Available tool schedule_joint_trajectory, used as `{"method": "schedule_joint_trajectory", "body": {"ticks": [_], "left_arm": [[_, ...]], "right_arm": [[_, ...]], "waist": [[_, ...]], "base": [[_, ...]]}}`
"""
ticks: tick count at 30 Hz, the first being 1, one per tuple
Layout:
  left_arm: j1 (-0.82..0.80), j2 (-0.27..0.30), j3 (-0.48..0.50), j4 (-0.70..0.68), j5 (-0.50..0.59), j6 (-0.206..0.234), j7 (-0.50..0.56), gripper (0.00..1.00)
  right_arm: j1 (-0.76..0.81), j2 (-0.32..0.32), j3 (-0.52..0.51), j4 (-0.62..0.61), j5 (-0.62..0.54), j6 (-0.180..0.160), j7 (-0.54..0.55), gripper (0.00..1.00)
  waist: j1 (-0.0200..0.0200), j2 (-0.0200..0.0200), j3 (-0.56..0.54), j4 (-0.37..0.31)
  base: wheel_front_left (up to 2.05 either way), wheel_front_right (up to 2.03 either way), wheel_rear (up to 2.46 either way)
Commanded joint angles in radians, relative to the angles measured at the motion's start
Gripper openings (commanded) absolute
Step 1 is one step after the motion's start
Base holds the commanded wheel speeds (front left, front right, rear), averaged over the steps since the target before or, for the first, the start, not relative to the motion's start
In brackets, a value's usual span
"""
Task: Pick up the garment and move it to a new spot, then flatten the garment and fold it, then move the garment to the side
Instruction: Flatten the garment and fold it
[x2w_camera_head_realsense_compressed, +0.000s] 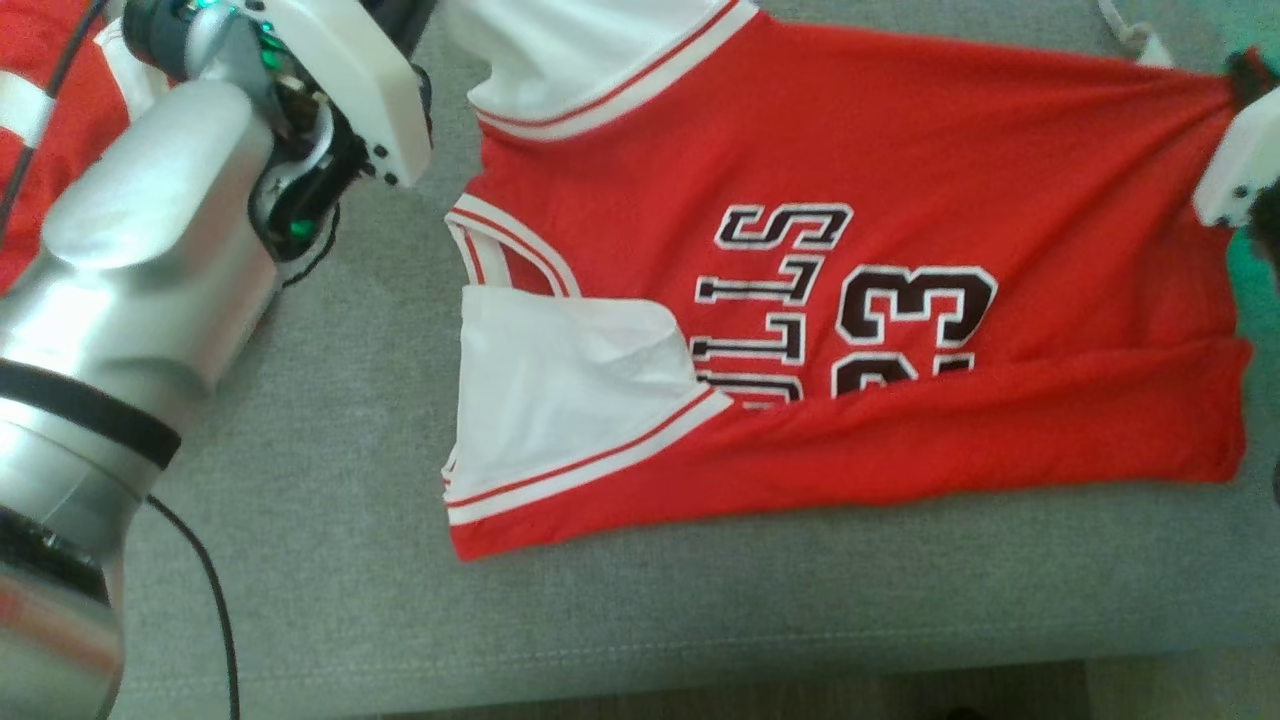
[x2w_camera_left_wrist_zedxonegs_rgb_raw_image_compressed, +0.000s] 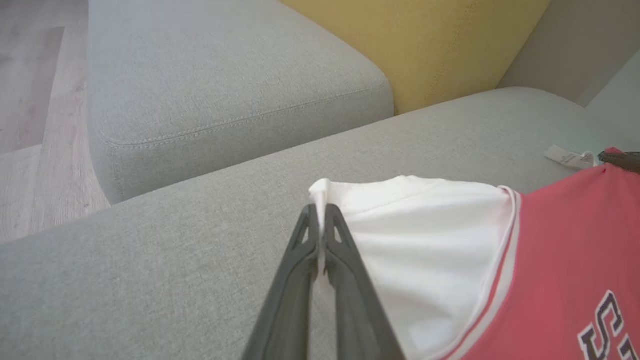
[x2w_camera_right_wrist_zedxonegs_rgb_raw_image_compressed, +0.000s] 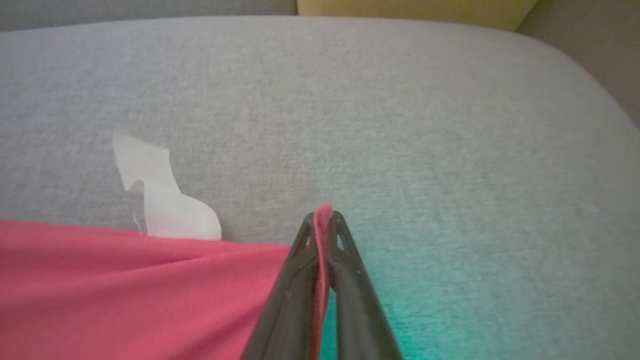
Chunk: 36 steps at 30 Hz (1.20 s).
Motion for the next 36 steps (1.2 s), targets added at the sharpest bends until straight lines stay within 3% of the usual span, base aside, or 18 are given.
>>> {"method": "schedule_joint_trajectory", "body": {"ticks": [1,10,21,29,36], "left_arm": [[-0.076,0.047,0.047,-0.004,-0.005,0.014,-0.017,0.00],[-0.113,0.040,0.057,0.046,0.002,0.019,-0.060,0.00],[-0.225,0.017,0.090,0.150,0.036,0.064,-0.134,0.00],[-0.206,-0.014,0.078,0.188,0.052,0.031,-0.152,0.00],[-0.116,-0.011,0.064,0.155,0.059,0.002,-0.158,0.00]], "right_arm": [[-0.034,-0.024,-0.010,-0.015,-0.016,0.003,-0.025,0.00],[-0.102,0.022,-0.060,0.027,-0.062,0.003,-0.135,0.00],[-0.233,0.053,-0.084,0.042,-0.112,0.003,-0.297,0.00],[-0.227,0.081,-0.047,0.081,-0.102,0.003,-0.359,0.00],[-0.141,0.077,0.013,0.089,-0.022,0.003,-0.383,0.00]], "waist": [[0.0000,0.0000,0.003,-0.001],[0.0000,0.0000,0.027,-0.007],[0.0000,0.0000,0.074,-0.015],[0.0000,0.0000,0.051,-0.011],[0.0000,0.0000,-0.020,-0.002]], "base": [[0.00,0.00,0.00],[0.00,0.00,0.00],[0.00,0.00,0.00],[0.00,0.00,0.00],[0.00,0.00,0.00]]}}
